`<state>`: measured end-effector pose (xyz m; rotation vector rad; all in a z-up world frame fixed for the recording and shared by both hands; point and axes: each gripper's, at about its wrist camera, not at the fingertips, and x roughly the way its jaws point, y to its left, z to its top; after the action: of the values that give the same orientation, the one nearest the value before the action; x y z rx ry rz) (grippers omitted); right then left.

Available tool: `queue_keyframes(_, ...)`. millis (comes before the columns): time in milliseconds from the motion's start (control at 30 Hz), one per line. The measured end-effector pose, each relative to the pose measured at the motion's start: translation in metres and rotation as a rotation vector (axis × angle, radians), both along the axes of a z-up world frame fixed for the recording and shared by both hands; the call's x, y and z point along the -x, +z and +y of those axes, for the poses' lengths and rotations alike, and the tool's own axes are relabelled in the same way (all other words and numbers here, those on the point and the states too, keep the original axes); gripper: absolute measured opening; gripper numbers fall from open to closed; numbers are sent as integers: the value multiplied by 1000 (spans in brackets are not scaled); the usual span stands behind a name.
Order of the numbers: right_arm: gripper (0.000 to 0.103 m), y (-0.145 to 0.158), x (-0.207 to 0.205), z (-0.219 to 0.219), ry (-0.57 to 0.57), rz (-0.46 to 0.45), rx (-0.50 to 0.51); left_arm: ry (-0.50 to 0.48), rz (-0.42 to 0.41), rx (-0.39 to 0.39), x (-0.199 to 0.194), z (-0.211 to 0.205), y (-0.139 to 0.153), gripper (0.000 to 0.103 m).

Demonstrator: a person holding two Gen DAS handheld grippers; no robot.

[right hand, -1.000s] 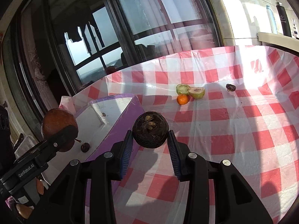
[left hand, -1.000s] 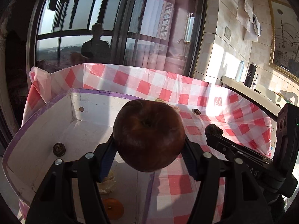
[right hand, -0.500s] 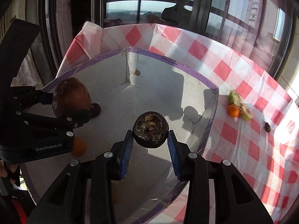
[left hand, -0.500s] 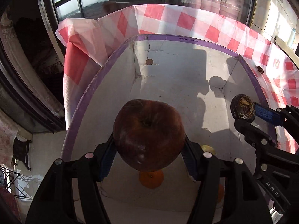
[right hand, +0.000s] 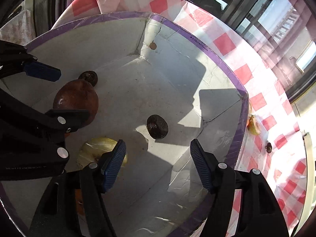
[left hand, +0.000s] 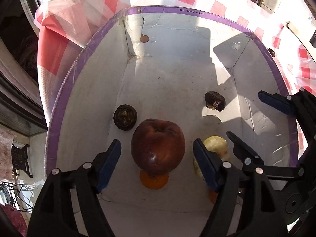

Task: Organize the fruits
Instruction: 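Open both tools to drop the apple and date into the box, then move both open tools back over the remaining fruit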

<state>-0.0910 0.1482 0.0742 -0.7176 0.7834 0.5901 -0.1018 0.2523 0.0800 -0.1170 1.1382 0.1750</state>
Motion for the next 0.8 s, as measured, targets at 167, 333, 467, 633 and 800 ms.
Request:
queue_keyframes(167, 81, 16, 20, -18, -1, -135, -95, 67, -127, 25, 13, 6, 16, 90)
queue_keyframes(333, 88, 48, 50, -91, -62, -356, -432, 86, -502, -103, 50, -23, 67, 101)
queue_keyframes(467, 99, 46, 45, -164, -187, -382, -631, -34, -743, -114, 72, -76, 106, 101)
queue_keyframes(633, 98, 5, 8, -247, -469, -238, -661, -246, -845, -51, 64, -168, 101, 101)
queue_keyframes(800, 98, -30, -17, -320, -709, -156, -684, -359, -681, 49, 6, -241, 36, 101)
